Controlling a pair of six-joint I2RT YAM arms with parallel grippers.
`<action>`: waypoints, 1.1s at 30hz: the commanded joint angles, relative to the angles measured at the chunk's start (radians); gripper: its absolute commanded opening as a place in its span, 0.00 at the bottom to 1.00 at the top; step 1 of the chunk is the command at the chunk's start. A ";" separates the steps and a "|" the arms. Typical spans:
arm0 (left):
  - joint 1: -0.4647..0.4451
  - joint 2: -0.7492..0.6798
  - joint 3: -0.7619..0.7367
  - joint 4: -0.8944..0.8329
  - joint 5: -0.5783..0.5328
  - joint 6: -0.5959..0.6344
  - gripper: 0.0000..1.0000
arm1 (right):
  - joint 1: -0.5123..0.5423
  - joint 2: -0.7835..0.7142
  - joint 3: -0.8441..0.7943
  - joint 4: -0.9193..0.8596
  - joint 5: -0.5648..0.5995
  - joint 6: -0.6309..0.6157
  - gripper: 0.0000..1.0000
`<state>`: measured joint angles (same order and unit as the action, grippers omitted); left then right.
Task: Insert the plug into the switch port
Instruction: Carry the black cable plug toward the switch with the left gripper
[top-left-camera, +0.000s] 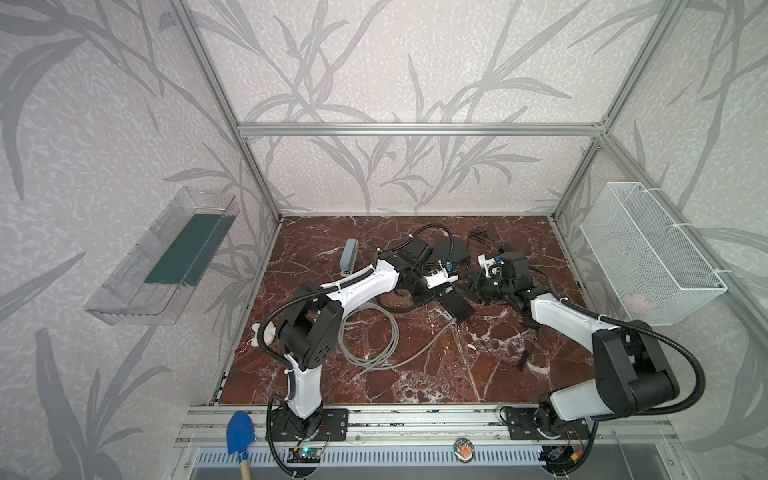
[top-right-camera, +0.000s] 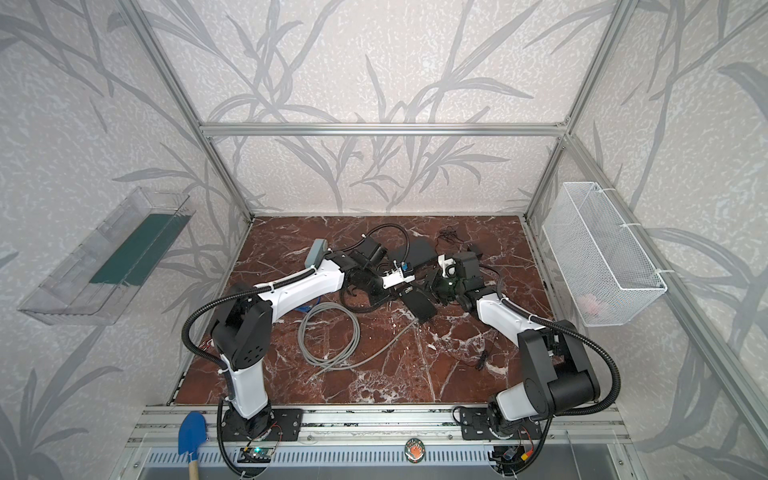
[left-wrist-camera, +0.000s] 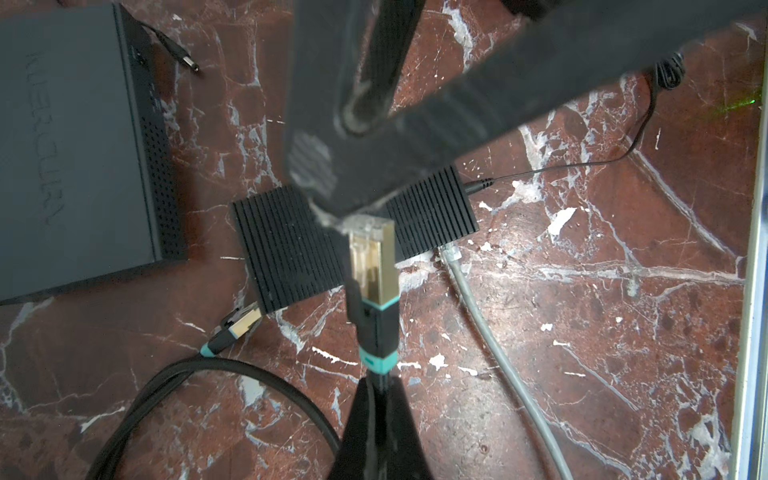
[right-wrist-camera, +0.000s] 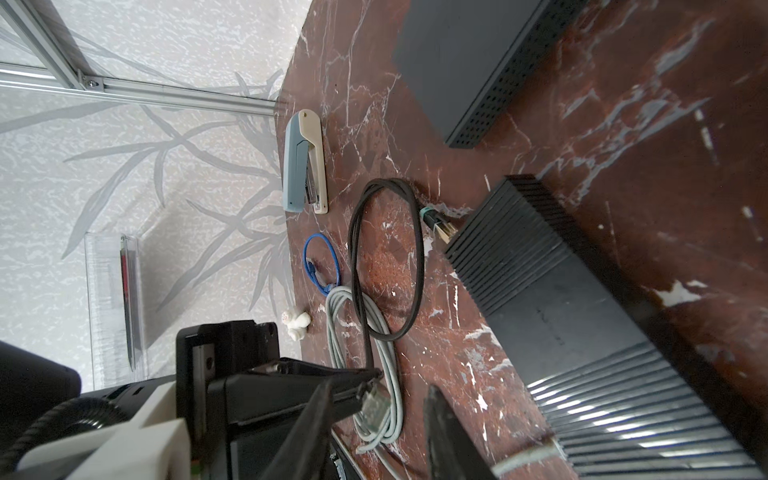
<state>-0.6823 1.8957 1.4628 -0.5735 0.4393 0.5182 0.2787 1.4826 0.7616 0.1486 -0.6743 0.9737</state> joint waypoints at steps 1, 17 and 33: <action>-0.009 -0.030 -0.014 0.004 0.015 -0.003 0.00 | 0.007 0.027 0.020 0.019 -0.019 -0.012 0.35; -0.013 -0.015 -0.014 0.030 0.009 -0.020 0.00 | 0.017 0.054 0.038 0.002 -0.053 -0.027 0.13; -0.003 -0.006 -0.021 0.043 0.016 -0.049 0.04 | 0.025 0.044 0.031 -0.014 -0.061 -0.068 0.02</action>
<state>-0.6872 1.8969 1.4498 -0.5598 0.4389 0.4782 0.2955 1.5265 0.7734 0.1524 -0.7128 0.9451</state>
